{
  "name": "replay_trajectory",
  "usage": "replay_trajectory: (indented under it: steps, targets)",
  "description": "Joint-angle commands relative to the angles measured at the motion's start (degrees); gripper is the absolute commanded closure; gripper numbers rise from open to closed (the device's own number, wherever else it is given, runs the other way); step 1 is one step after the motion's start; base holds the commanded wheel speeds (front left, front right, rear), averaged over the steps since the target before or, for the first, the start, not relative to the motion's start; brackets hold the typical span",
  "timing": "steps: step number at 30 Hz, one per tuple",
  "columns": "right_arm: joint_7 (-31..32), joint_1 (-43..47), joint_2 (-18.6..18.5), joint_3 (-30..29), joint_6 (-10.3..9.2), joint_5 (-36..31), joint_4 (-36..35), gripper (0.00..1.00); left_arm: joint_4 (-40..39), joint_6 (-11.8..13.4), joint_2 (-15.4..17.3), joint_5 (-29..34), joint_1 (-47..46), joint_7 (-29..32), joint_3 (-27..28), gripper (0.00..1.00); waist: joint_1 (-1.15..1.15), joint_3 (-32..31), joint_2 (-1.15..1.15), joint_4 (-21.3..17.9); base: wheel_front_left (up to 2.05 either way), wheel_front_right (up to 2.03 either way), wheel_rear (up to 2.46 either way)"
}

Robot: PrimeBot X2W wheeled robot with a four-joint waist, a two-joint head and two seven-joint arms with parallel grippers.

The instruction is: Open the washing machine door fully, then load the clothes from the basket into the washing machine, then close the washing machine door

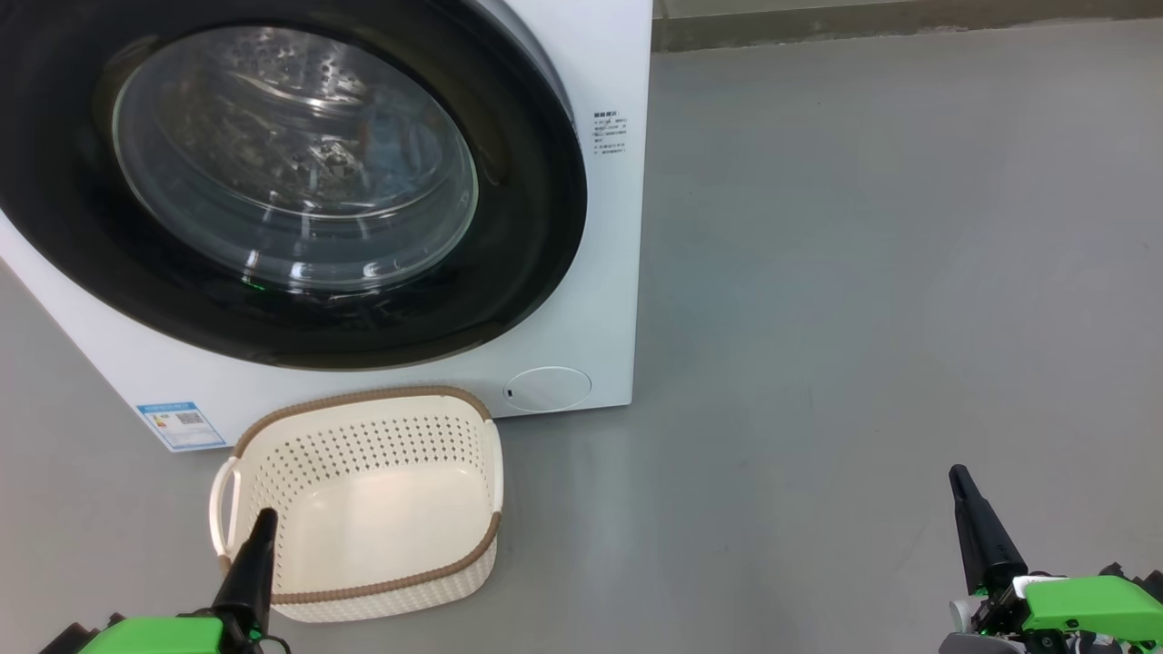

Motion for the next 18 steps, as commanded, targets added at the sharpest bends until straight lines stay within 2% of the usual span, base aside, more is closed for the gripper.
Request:
replay_trajectory:
  steps: [1, 18]
  targets:
    - [0.51, -2.50, -0.16, 0.99, 0.09, 0.02, -1.41, 1.00, -1.11, -0.57, 1.25, -0.42, -2.37, 0.36, 1.92, 1.00, 0.00, 0.00, 0.00, 0.00, 0.00, 0.00, 0.00]
    - [0.61, -2.52, -0.07, 0.86, 0.09, -0.09, -1.41, 1.00, -1.12, -0.57, 1.25, -0.42, -2.37, 0.36, 1.91, 1.00, 0.00, 0.00, 0.00, 0.00, 0.00, 0.00, 0.00]
